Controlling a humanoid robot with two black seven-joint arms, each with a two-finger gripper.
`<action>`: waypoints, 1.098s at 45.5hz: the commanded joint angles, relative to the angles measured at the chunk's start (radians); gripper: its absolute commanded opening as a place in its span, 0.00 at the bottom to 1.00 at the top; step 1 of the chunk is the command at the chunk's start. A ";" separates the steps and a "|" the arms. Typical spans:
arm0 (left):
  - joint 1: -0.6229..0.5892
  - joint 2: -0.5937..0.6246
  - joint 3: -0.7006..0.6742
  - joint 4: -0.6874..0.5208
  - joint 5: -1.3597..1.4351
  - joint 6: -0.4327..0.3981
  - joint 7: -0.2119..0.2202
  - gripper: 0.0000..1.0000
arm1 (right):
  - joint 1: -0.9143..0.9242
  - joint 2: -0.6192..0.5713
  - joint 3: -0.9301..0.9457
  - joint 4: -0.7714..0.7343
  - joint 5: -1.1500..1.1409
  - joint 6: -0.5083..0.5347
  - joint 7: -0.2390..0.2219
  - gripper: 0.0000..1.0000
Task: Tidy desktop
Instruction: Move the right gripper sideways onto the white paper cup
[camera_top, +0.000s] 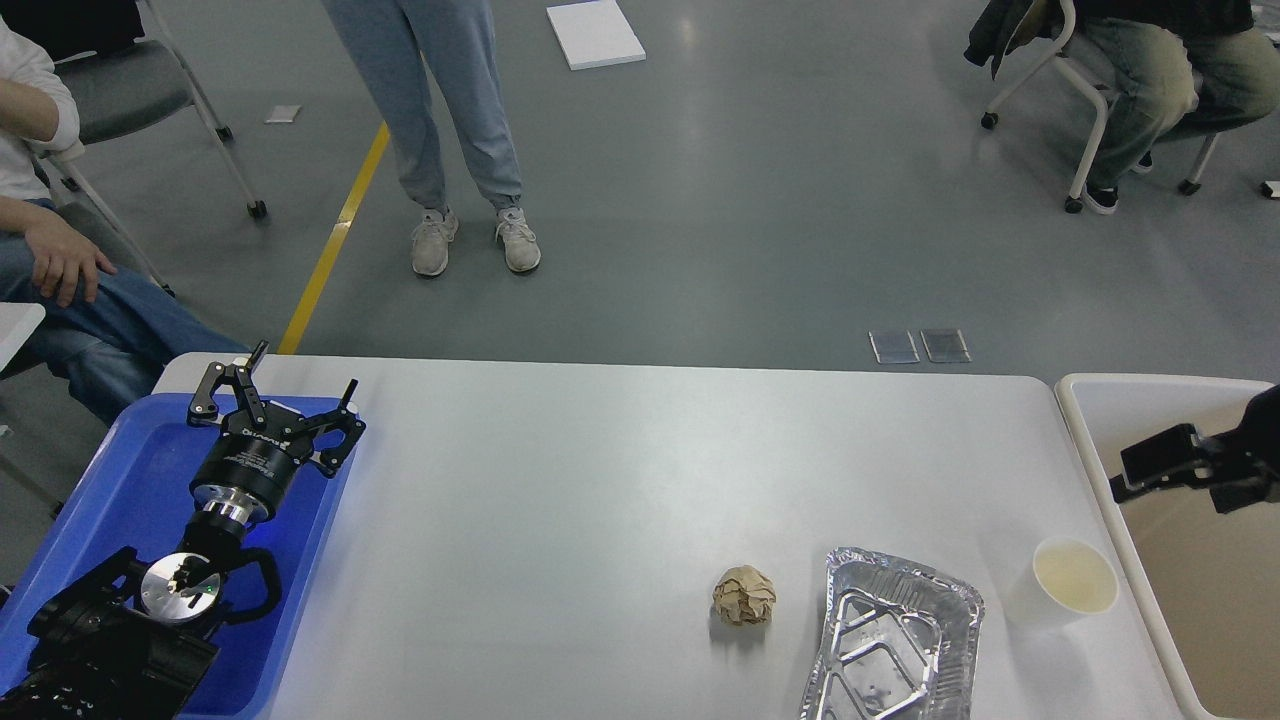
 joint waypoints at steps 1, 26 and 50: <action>0.000 0.000 0.001 0.000 0.000 0.000 0.000 1.00 | -0.123 0.061 0.006 -0.010 0.043 -0.076 -0.057 0.99; 0.000 0.000 -0.001 0.000 0.000 0.000 0.000 1.00 | -0.349 0.117 0.020 -0.157 0.038 -0.208 -0.053 0.99; 0.000 0.000 -0.001 0.000 0.000 0.000 0.000 1.00 | -0.493 0.118 0.081 -0.256 0.043 -0.259 -0.054 0.98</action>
